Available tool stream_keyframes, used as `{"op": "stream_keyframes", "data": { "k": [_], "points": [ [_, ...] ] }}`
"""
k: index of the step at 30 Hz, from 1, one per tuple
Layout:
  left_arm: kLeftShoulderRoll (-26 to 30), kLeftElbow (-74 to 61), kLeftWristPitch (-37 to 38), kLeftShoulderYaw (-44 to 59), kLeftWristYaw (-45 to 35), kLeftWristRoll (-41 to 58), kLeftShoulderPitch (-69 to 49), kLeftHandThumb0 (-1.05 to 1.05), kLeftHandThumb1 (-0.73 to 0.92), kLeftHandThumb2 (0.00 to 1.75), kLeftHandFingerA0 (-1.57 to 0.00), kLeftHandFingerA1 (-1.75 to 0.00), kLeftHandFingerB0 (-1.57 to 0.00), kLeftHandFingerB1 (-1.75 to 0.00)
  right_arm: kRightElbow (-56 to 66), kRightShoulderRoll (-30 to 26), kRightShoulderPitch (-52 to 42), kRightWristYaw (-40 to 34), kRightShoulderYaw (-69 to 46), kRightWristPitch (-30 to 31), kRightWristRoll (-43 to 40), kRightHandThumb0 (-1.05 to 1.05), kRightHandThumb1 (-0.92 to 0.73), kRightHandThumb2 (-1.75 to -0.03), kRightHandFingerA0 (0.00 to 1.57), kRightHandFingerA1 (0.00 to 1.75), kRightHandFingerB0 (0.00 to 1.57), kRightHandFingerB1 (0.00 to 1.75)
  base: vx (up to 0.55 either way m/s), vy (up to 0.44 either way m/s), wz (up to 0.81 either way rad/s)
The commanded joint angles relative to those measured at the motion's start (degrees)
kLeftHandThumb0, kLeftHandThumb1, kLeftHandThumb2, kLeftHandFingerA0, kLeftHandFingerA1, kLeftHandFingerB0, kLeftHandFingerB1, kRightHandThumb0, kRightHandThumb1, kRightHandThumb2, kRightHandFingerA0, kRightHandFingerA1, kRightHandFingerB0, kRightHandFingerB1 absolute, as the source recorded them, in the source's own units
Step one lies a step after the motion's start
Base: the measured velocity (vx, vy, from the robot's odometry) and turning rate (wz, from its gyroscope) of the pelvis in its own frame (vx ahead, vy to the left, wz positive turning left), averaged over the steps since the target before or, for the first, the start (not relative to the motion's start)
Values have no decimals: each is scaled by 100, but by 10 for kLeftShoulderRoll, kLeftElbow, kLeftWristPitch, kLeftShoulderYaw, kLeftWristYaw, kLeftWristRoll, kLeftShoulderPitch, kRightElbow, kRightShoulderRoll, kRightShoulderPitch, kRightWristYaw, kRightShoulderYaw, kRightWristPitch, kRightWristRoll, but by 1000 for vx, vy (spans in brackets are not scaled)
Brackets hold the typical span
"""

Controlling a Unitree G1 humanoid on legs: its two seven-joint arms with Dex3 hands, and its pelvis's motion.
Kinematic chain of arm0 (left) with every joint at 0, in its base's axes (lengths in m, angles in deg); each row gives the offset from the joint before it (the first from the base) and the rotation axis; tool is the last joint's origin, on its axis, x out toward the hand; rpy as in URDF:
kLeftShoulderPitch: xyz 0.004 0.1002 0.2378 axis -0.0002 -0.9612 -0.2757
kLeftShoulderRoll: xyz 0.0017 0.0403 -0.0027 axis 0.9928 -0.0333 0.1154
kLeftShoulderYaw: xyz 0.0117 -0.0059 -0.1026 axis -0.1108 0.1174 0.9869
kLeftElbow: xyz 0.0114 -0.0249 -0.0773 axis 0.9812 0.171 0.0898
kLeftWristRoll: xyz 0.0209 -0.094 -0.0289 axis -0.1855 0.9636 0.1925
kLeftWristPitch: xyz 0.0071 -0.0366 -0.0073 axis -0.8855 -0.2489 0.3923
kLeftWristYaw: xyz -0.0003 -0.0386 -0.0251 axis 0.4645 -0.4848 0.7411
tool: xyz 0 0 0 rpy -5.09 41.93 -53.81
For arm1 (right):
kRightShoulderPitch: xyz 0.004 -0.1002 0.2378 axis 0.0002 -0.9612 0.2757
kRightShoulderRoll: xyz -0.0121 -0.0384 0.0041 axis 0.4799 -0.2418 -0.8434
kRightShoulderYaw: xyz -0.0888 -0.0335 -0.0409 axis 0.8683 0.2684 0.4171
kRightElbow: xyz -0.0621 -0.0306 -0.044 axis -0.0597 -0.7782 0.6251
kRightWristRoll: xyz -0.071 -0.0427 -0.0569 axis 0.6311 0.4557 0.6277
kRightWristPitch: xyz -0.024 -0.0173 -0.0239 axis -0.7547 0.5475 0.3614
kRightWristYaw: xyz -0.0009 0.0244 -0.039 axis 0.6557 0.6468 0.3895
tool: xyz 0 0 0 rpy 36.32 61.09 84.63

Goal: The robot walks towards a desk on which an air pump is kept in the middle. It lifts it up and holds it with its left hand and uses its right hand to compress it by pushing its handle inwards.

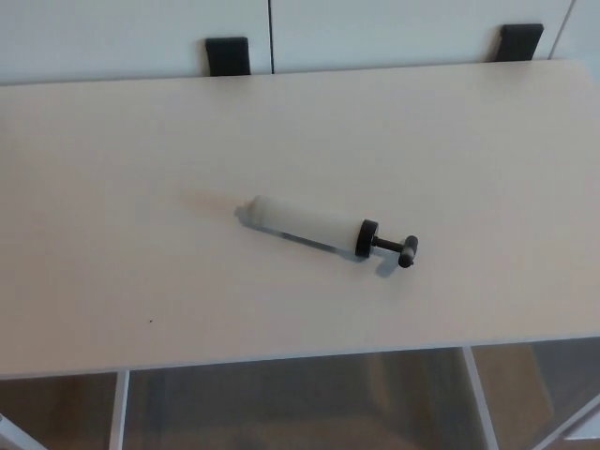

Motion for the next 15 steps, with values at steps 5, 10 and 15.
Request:
{"op": "stream_keyframes", "data": {
  "k": [5, 10, 15],
  "points": [
    [150, 568, 22, 20, -375, 180, 21, -64, 63, 59, -19, -34, -25, -29, -405, -58, 68, 117, -123, -141, -80, -84, -89, -67, 25, 43, 17, 35, 0, 0, 0],
    [79, 643, 37, 51, -258, 151, 60, -75, 63, 91, -6, -39, -9, -39, -558, -72, 124, 162, -164, -26, -169, -84, -88, -67, 23, 42, 18, 39, 0, 0, 0],
    [38, 679, 17, 79, -179, 177, 103, -79, 62, 96, -4, -42, -2, -35, -629, -91, 157, 173, -223, 107, -270, -87, -84, -66, 28, 44, 21, 41, 0, 0, 0]
  ]
}}
